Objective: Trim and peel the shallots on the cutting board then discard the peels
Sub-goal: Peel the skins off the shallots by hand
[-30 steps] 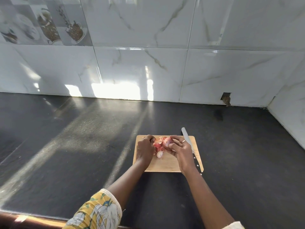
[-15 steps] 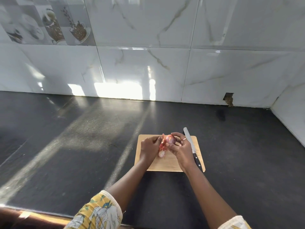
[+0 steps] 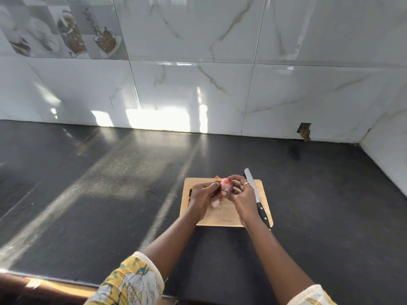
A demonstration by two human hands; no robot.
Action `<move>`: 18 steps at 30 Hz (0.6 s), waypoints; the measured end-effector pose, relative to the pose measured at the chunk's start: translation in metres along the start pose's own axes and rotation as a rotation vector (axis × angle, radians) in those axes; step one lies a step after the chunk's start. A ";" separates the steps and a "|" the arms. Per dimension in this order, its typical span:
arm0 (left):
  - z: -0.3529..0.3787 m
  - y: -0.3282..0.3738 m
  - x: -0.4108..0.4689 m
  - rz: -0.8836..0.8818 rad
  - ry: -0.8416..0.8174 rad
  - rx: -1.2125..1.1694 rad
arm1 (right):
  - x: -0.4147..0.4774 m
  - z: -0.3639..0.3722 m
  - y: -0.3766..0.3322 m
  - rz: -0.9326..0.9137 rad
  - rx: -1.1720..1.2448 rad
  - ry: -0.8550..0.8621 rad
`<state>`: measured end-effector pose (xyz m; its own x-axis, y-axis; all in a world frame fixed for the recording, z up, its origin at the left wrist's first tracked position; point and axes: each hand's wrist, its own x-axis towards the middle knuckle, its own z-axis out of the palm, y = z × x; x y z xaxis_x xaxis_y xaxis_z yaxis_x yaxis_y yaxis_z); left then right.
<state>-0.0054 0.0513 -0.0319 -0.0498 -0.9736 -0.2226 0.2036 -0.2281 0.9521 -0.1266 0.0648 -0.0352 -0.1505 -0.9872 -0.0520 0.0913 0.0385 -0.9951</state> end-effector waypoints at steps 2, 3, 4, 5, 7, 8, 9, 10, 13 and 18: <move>0.000 0.001 -0.002 -0.001 0.014 -0.016 | -0.001 0.000 -0.001 -0.005 0.002 -0.011; -0.001 0.001 -0.002 0.001 0.017 -0.035 | -0.001 0.000 -0.002 -0.006 0.004 -0.020; -0.001 0.002 -0.002 0.005 0.013 -0.047 | -0.001 0.000 -0.003 -0.007 0.006 -0.029; -0.001 0.002 -0.002 0.012 0.008 -0.050 | -0.002 0.001 -0.003 -0.008 0.004 -0.037; -0.002 0.004 -0.001 0.030 -0.001 -0.043 | -0.002 0.002 -0.002 -0.015 -0.006 -0.048; -0.002 0.004 0.000 0.032 0.010 -0.047 | -0.001 0.002 -0.001 -0.017 -0.007 -0.054; -0.003 0.004 0.000 0.038 0.022 -0.050 | -0.001 0.002 0.000 -0.018 -0.003 -0.062; -0.004 0.004 0.001 0.045 0.043 -0.041 | -0.001 0.003 0.000 -0.019 0.007 -0.075; -0.007 0.003 0.005 0.081 0.127 0.042 | -0.001 0.003 0.002 -0.016 0.041 -0.104; -0.017 -0.002 0.012 0.093 0.193 0.246 | 0.000 0.002 -0.001 0.008 0.177 -0.113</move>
<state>0.0105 0.0400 -0.0402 0.1486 -0.9781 -0.1456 -0.0448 -0.1538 0.9871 -0.1245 0.0647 -0.0345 -0.0382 -0.9985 -0.0397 0.2652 0.0281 -0.9638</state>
